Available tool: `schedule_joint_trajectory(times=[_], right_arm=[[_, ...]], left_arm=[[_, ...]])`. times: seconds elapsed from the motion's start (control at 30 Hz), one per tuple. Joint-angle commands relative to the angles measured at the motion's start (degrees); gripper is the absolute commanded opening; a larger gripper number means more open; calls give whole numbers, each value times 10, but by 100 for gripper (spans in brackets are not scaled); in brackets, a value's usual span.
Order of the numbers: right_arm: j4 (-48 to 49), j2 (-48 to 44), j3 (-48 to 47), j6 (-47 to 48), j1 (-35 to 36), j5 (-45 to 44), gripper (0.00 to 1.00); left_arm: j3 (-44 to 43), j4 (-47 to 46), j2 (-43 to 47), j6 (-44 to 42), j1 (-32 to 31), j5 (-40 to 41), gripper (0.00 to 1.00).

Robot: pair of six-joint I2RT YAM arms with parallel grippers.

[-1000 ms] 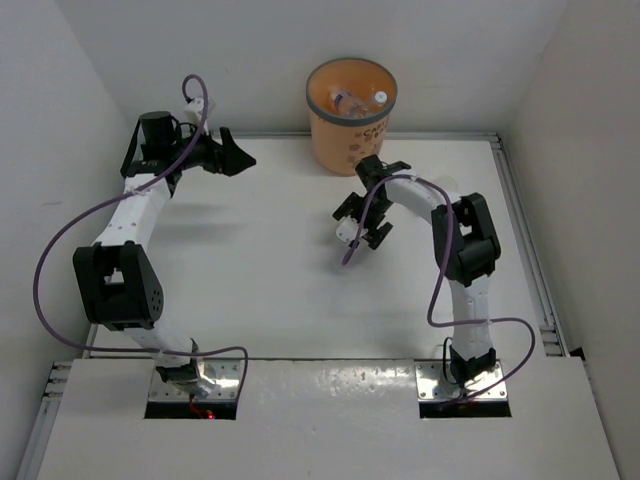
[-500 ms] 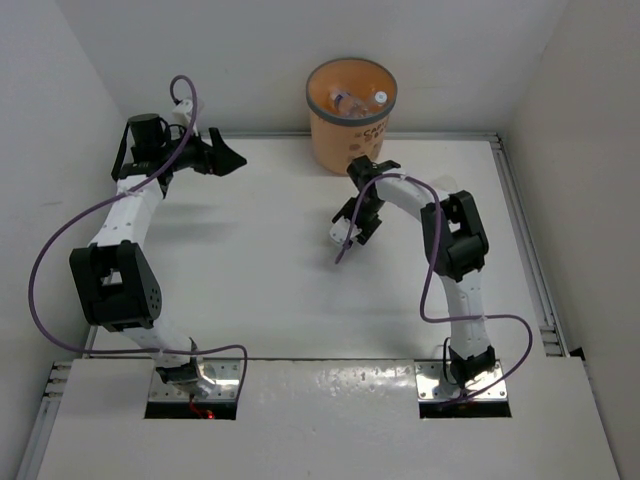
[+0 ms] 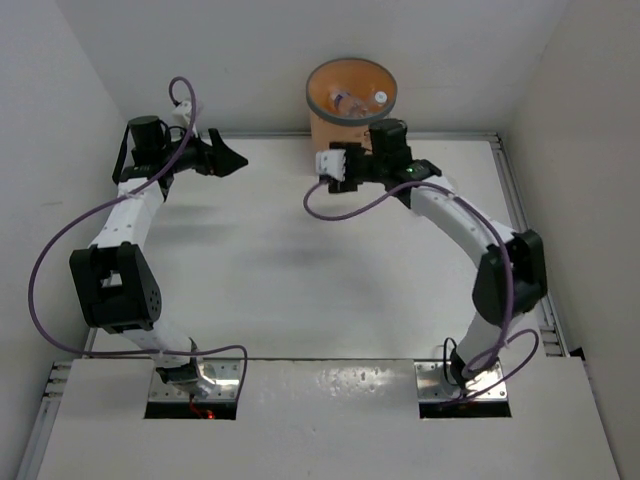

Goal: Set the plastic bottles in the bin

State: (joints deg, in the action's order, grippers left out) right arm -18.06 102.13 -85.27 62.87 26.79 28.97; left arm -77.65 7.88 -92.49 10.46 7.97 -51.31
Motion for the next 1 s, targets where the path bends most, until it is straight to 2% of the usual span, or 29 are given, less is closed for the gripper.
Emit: schedule_joint_trajectory(times=[0.0, 0.03, 0.1, 0.13, 0.27, 0.43, 0.47, 0.57, 0.67, 0.73, 0.8, 0.83, 0.9, 0.97], right_arm=[[384, -61, 56, -335, -14, -8, 0], [482, -64, 55, -416, -16, -42, 0], [525, -57, 31, -461, -21, -98, 0], [563, -50, 20, -514, -23, -129, 0], [695, 31, -81, -586, -45, -230, 0], [787, 115, -156, -699, -91, -275, 0], [845, 134, -164, -702, -98, -277, 0], [891, 179, -216, -703, -111, -288, 0], [879, 228, -270, -722, -120, -326, 0], [866, 271, -327, -740, -124, -344, 18], [841, 308, -384, -753, -125, -347, 48], [832, 332, -396, -763, -125, -349, 70], [807, 353, -425, -770, -125, -343, 78], [806, 352, -413, -770, -125, -335, 84]], left_arm=[[1, -43, 28, 30, -1, -19, 100], [1, -56, 28, 45, -1, -25, 100], [1, -61, 22, 60, -1, -30, 100], [1, -69, 22, 66, -6, -30, 100], [1, -81, 17, 80, -11, -30, 100], [13, -87, 17, 85, -16, -24, 100], [19, -87, 17, 85, -16, -24, 100], [24, -87, 17, 85, -16, -24, 100], [24, -87, 12, 85, -16, -24, 100], [19, -92, 6, 91, -16, -24, 100], [14, -92, -1, 96, -16, -24, 100], [14, -98, -1, 103, -16, -19, 100], [7, -98, -7, 103, -16, -19, 100], [1, -98, -7, 109, -16, -19, 100]])
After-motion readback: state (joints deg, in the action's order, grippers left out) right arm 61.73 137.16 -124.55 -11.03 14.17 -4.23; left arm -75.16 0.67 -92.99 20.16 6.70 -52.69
